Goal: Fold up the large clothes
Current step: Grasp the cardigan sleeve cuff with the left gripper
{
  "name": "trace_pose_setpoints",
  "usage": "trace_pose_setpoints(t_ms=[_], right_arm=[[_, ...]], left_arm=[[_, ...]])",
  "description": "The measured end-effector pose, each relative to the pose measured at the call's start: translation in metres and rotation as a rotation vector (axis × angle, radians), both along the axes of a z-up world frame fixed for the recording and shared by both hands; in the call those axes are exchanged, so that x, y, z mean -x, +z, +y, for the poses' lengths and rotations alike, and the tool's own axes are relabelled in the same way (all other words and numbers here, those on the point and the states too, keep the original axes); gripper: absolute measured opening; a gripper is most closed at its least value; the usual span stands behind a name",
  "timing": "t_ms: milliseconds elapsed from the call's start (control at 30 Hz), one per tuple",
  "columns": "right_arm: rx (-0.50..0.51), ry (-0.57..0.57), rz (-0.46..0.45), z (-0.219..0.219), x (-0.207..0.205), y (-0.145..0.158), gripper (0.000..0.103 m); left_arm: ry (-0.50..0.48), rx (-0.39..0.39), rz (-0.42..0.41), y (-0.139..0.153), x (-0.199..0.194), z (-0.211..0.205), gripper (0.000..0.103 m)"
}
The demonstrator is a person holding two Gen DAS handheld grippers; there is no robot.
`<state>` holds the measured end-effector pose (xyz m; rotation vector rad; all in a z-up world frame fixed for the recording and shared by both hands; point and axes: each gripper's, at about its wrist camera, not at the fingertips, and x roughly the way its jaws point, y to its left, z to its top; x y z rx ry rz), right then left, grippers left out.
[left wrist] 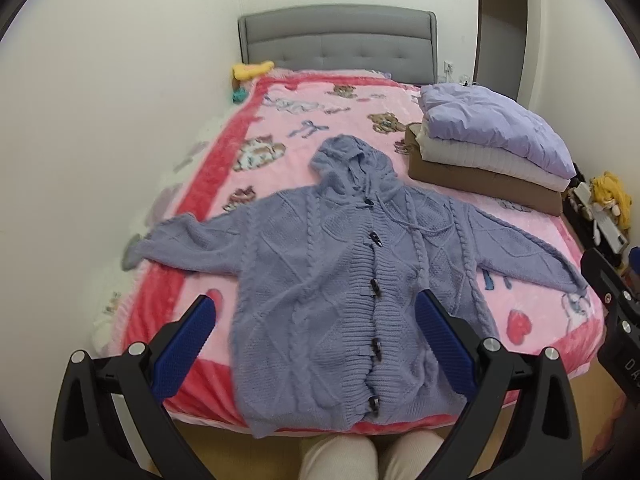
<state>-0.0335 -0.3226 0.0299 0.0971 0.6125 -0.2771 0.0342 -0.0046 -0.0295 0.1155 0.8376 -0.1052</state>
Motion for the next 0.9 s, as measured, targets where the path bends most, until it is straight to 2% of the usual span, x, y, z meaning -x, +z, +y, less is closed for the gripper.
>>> trace_pose_setpoints(t_ms=[100, 200, 300, 367, 467, 500, 567, 600, 667, 700, 800, 900], right_arm=[[-0.034, -0.002, 0.019, -0.005, -0.025, -0.014, 0.095], [-0.068, 0.026, 0.058, -0.005, -0.066, -0.023, 0.095], [-0.073, 0.035, 0.101, 0.001, -0.099, -0.019, 0.095], [-0.113, 0.113, 0.148, 0.006, -0.123, -0.009, 0.095], [-0.155, 0.172, 0.182, 0.013, -0.152, 0.02, 0.095], [-0.166, 0.182, 0.193, 0.015, -0.16, 0.03, 0.095], [-0.187, 0.203, 0.225, 0.02, -0.18, 0.056, 0.095], [-0.186, 0.21, 0.246, 0.023, -0.19, 0.067, 0.095], [-0.168, 0.216, 0.247, 0.027, -0.202, 0.083, 0.095], [-0.158, 0.22, 0.236, 0.029, -0.205, 0.089, 0.095], [-0.096, 0.301, 0.161, 0.048, -0.219, 0.096, 0.095], [-0.056, 0.344, 0.242, 0.069, -0.242, 0.082, 0.095]], left_arm=[[-0.008, 0.065, 0.087, -0.016, -0.034, 0.004, 0.098], [-0.029, 0.063, 0.119, -0.027, -0.065, 0.004, 0.098], [-0.021, 0.077, 0.148, -0.024, -0.095, 0.008, 0.098], [0.001, 0.145, 0.171, -0.014, -0.111, 0.016, 0.098], [0.065, 0.255, 0.206, 0.014, -0.134, 0.034, 0.098], [0.055, 0.284, 0.219, 0.024, -0.14, 0.039, 0.098], [0.028, 0.318, 0.283, 0.038, -0.155, 0.048, 0.098], [0.054, 0.326, 0.294, 0.044, -0.158, 0.054, 0.098], [0.107, 0.324, 0.265, 0.055, -0.158, 0.068, 0.098], [0.123, 0.31, 0.219, 0.062, -0.157, 0.077, 0.098], [0.15, 0.252, 0.151, 0.066, -0.161, 0.101, 0.098], [0.205, 0.284, 0.164, 0.051, -0.175, 0.14, 0.098]])
